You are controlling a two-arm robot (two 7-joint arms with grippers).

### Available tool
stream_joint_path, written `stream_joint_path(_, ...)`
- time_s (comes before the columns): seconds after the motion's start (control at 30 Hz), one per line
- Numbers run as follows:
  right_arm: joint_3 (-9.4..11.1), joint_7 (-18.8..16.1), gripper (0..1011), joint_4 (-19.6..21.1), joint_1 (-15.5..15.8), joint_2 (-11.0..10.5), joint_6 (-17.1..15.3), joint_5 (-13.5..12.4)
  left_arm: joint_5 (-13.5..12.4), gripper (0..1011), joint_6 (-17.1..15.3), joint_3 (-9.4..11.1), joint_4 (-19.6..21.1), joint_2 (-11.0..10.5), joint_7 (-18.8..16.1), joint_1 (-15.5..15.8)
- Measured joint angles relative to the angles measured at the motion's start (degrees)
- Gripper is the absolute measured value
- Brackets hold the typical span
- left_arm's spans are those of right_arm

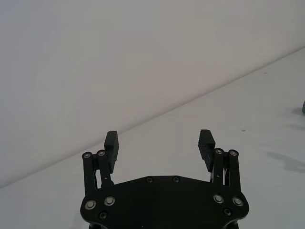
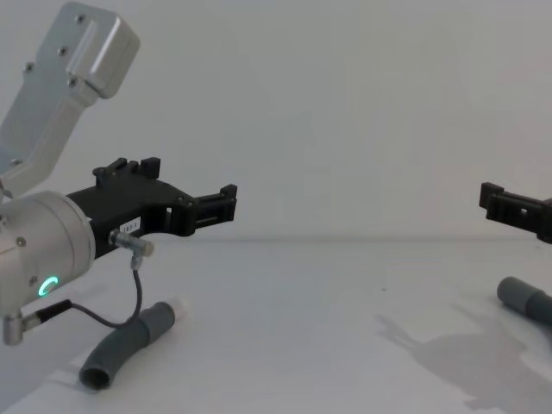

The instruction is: Use both hands to pick up one end of the pipe from the table, align the ends, and insert them.

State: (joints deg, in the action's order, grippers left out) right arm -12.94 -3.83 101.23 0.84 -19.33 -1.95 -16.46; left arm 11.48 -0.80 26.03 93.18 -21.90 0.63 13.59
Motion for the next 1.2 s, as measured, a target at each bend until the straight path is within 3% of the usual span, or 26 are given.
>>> stream_joint_path(1.2,0.0,0.0,1000,0.0,0.0,0.0,0.0,0.0,0.0,1001,0.0,0.0,0.0,0.0,0.0,0.0)
